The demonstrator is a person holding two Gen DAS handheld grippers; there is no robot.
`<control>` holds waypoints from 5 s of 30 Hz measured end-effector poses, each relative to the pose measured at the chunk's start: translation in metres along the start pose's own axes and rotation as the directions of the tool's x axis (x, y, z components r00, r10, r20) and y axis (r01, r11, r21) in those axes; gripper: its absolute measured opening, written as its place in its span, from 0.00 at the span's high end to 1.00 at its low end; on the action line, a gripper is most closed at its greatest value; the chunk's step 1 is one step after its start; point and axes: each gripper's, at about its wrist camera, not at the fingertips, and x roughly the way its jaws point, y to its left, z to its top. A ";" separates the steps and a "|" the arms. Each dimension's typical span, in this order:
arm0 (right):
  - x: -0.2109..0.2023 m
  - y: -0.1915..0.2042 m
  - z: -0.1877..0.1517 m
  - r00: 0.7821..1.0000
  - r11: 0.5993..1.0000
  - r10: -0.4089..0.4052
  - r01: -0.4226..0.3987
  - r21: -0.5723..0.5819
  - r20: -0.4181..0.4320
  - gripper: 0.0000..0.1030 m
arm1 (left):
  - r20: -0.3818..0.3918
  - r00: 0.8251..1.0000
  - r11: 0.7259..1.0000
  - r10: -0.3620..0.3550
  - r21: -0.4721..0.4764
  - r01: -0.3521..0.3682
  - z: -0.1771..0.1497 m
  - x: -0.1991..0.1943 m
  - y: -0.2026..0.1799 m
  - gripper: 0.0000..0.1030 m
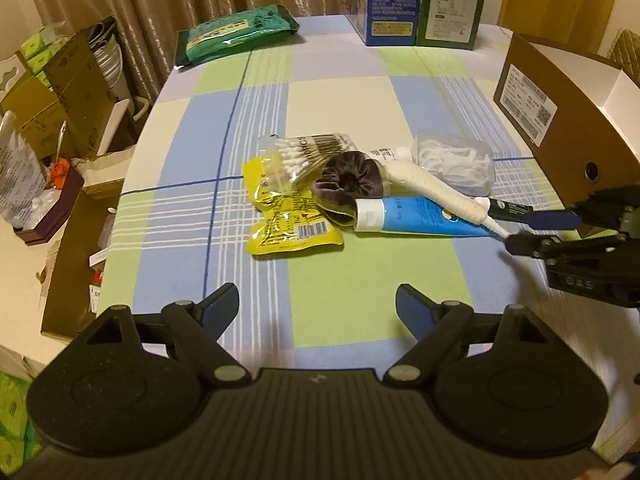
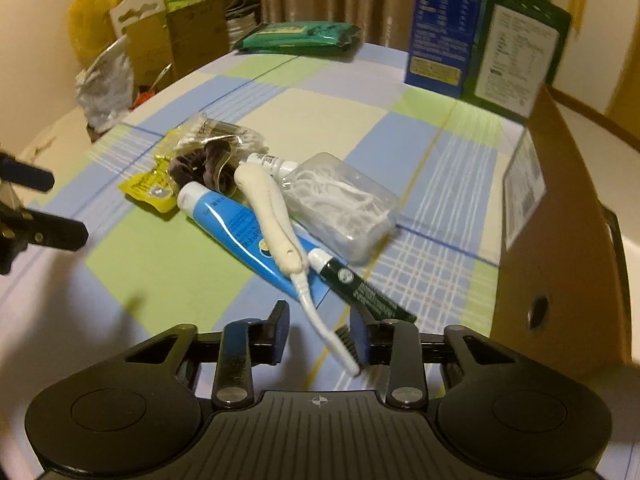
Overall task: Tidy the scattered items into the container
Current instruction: 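Grasp the white toothbrush tool with the right gripper while left approaches the blue tube, then grasp the blue hand-cream tube with the left gripper while right lifts the white tool, then carry the blue tube and white tool down into the cardboard box with both grippers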
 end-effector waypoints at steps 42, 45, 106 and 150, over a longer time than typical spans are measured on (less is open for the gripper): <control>-0.102 -0.048 -0.116 0.977 0.926 -0.102 0.162 0.342 -0.187 0.97 | -0.031 0.970 0.693 -0.242 0.694 0.195 0.033 0.080 -0.087 0.33; -0.106 -0.049 -0.119 0.976 0.919 -0.111 0.173 0.353 -0.188 0.96 | -0.056 0.970 0.684 -0.235 0.700 0.206 0.037 0.090 -0.086 0.36; -0.125 -0.066 -0.080 1.000 0.973 0.019 -0.014 0.230 -0.022 0.84 | -0.051 0.982 0.983 -0.179 0.027 0.181 -0.010 -0.014 -0.100 0.73; -0.229 -0.260 -0.016 0.975 0.936 -0.053 -0.027 0.351 0.216 0.84 | 0.229 0.882 0.912 -0.411 0.102 0.398 0.120 -0.065 -0.282 0.73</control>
